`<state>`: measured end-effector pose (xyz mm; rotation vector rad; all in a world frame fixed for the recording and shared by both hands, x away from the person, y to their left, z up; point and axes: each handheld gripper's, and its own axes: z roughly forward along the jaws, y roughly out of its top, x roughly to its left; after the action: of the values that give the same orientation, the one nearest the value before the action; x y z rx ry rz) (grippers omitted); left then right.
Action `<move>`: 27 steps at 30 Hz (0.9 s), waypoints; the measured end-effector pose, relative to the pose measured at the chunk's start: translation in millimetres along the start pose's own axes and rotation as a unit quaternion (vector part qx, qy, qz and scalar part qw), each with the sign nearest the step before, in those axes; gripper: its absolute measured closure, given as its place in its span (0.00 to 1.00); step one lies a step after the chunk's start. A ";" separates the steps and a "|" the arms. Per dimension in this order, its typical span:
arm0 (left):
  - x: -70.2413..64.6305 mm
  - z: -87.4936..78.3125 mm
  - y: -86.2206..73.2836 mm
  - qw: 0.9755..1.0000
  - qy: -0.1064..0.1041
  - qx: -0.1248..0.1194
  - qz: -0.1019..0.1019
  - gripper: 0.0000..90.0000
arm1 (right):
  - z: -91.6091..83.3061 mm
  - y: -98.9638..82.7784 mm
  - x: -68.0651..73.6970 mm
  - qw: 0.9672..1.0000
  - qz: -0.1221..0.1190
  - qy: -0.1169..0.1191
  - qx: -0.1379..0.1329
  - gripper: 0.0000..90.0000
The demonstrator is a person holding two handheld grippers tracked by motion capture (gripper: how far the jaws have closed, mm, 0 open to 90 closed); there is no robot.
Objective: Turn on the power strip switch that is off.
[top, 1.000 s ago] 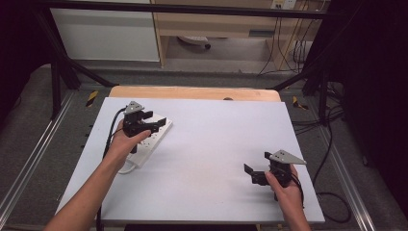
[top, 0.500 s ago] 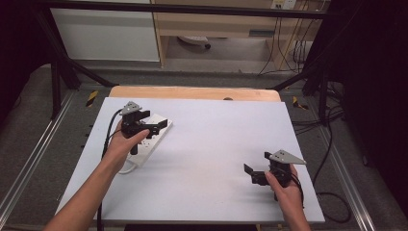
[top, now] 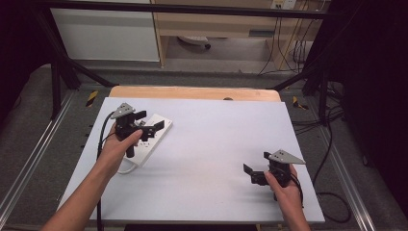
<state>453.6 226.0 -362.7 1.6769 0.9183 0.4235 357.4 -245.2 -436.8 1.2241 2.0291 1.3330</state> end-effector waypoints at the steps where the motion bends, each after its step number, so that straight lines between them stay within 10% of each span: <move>1: -0.5 -2.4 0.1 1.000 -0.001 -0.002 0.000 0.07 | 0.0 -0.1 0.0 1.000 0.000 0.000 0.000 0.02; 27: 3.7 -59.0 -12.0 0.999 0.016 -0.031 0.000 0.06 | 1.4 -0.3 0.5 1.000 -0.002 0.000 0.002 0.02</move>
<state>411.1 268.3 -356.1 1.6169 0.9199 0.4756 358.1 -244.1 -437.6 1.2217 2.0339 1.3273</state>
